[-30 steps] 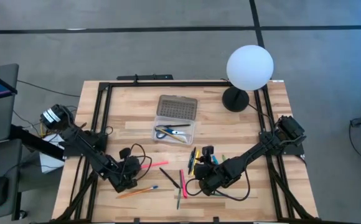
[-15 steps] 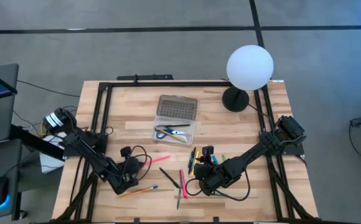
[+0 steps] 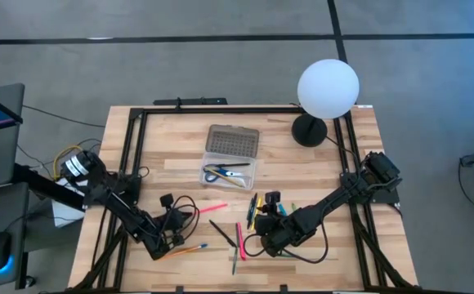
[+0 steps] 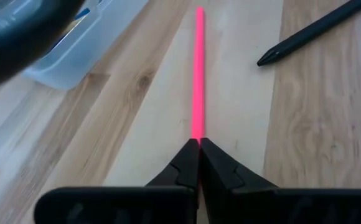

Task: Pick & place school supplies into a supply box
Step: Put the pink pencil into the gray supply box

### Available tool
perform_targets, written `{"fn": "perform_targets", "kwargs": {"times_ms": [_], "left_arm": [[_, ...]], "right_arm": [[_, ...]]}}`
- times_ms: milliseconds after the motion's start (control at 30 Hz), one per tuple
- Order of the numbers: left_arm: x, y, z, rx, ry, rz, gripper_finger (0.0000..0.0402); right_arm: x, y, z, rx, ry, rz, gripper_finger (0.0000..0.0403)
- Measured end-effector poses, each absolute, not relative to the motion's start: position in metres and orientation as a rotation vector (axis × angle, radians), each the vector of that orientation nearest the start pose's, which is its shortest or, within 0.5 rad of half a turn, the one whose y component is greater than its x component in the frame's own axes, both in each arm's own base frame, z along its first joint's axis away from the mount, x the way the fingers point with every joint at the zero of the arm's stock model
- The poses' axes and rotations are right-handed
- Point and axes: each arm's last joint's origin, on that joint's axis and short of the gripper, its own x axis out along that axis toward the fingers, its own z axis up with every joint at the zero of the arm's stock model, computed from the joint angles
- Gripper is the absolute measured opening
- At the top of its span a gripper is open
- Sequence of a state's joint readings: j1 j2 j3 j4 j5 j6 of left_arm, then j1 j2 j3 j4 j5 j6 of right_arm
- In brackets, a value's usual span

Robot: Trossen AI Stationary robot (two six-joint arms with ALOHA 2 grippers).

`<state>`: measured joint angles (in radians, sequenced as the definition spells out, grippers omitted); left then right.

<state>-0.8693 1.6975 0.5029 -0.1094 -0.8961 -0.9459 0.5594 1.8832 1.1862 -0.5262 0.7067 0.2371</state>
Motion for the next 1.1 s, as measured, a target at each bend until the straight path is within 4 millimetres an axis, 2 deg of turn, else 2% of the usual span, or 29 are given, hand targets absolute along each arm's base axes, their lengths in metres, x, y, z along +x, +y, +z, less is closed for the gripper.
{"fn": "perform_targets", "kwargs": {"times_ms": [500,767,1100], "left_arm": [[0.156,-0.164,0.079,0.136,0.622,0.353,0.0002],[0.163,-0.161,0.080,0.073,0.672,0.353,0.0003],[0.176,-0.148,0.079,-0.028,0.784,0.369,0.0092]], "right_arm": [[0.314,0.174,0.159,-0.505,0.950,-0.241,0.0108],[0.316,0.171,0.159,-0.494,0.947,-0.251,0.0108],[0.317,0.171,0.160,-0.489,0.942,-0.249,0.0108]]}}
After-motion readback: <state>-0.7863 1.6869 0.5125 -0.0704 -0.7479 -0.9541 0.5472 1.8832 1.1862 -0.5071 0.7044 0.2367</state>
